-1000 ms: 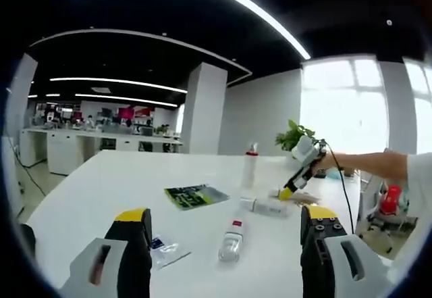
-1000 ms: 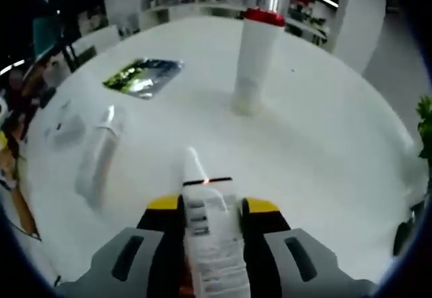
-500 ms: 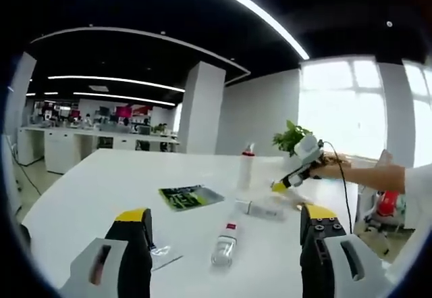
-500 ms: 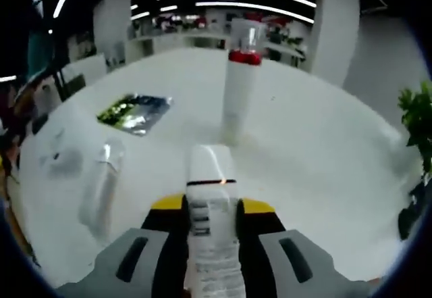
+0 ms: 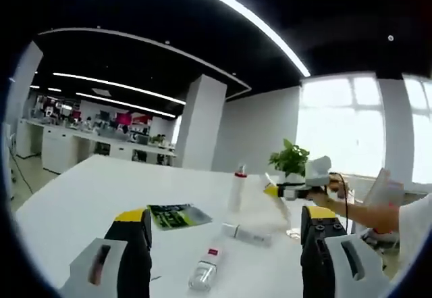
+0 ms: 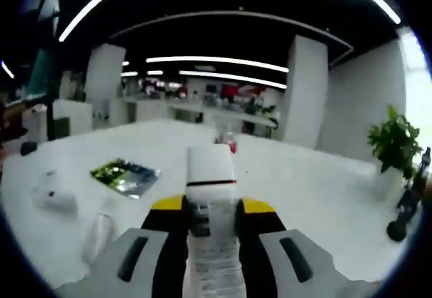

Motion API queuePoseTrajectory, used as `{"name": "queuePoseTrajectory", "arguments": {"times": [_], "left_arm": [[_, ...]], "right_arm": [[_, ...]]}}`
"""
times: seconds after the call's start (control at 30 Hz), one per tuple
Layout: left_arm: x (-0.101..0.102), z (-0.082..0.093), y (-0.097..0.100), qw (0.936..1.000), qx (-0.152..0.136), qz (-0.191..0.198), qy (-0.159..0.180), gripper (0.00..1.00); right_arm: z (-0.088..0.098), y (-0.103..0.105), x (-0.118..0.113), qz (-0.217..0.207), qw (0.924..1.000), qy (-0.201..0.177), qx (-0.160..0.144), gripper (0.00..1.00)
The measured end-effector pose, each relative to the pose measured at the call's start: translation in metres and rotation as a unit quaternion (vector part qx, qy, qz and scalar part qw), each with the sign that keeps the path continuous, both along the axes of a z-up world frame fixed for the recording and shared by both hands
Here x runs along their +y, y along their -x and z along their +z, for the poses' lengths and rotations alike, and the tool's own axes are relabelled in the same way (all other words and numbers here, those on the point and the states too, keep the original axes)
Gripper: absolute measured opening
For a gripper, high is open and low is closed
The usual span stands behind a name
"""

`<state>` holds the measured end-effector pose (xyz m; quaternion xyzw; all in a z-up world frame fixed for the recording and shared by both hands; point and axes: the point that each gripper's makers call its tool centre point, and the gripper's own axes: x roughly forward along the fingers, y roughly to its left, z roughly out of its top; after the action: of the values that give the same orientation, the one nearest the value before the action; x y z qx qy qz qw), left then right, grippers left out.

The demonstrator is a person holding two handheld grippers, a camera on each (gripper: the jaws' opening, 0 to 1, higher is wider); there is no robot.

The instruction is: Arrange the skincare products in the storage area until every visible bottle or jar stands upright without overlapping.

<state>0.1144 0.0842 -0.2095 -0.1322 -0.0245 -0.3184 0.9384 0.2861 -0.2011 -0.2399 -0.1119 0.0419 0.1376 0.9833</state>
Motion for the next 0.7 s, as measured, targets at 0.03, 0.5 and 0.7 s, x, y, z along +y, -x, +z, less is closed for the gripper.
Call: {"name": "queuePoseTrajectory", "arguments": {"times": [0.03,0.5,0.7], "left_arm": [[-0.01,0.017,0.006,0.9987,-0.042,-0.021,0.022,0.92],[-0.077,0.008,-0.005,0.9826,0.008,-0.165,-0.085,0.88],[-0.099,0.002,-0.048,0.9828,0.029,-0.179,-0.037,0.79]], "right_arm": [[0.006,0.003,0.002,-0.001,0.9998,-0.011,-0.017,0.26],[0.062,0.026,0.029,-0.024,0.9876,-0.076,-0.136,0.26],[0.077,0.028,0.055,-0.02,0.9756,-0.128,-0.177,0.26]]}}
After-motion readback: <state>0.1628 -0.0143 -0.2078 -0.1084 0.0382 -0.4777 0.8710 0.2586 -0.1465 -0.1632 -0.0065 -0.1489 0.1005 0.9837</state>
